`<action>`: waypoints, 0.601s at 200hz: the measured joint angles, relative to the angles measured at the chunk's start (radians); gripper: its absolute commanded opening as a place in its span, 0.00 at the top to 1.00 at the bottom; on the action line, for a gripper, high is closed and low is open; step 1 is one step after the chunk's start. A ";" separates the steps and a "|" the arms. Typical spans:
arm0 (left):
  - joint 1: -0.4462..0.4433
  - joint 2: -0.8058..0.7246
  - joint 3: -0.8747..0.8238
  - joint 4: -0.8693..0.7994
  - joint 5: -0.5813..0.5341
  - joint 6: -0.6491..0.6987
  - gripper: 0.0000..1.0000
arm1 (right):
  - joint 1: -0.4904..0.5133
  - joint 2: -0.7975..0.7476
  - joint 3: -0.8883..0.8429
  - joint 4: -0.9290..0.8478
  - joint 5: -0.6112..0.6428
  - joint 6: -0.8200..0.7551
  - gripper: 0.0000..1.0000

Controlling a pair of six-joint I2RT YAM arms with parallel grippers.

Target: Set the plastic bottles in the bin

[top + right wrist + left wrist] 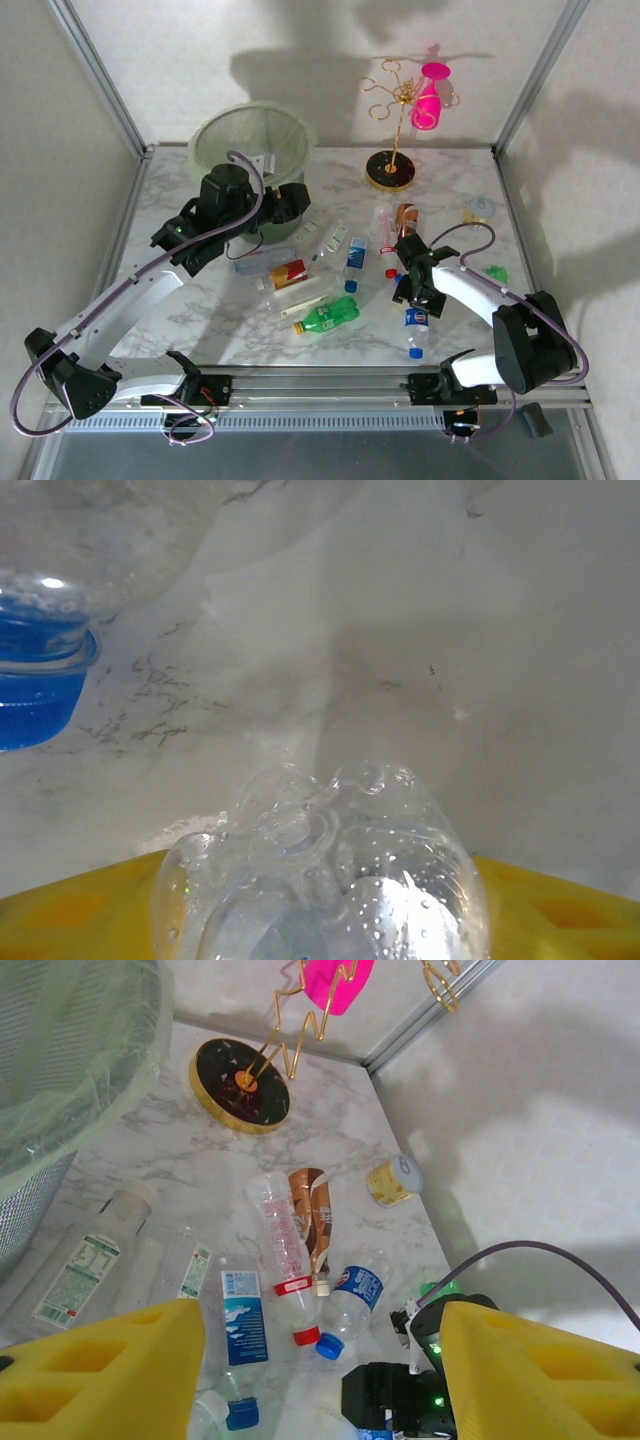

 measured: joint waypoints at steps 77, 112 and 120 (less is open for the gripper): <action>0.000 0.020 0.000 0.000 0.042 0.000 0.38 | 0.000 -0.002 -0.005 0.013 -0.001 -0.018 0.19; 0.000 0.027 0.000 0.000 0.057 0.001 0.38 | 0.000 0.043 0.032 0.010 0.005 -0.074 0.19; 0.000 0.028 0.001 0.000 0.063 0.001 0.38 | 0.000 0.046 0.043 0.011 0.005 -0.085 0.19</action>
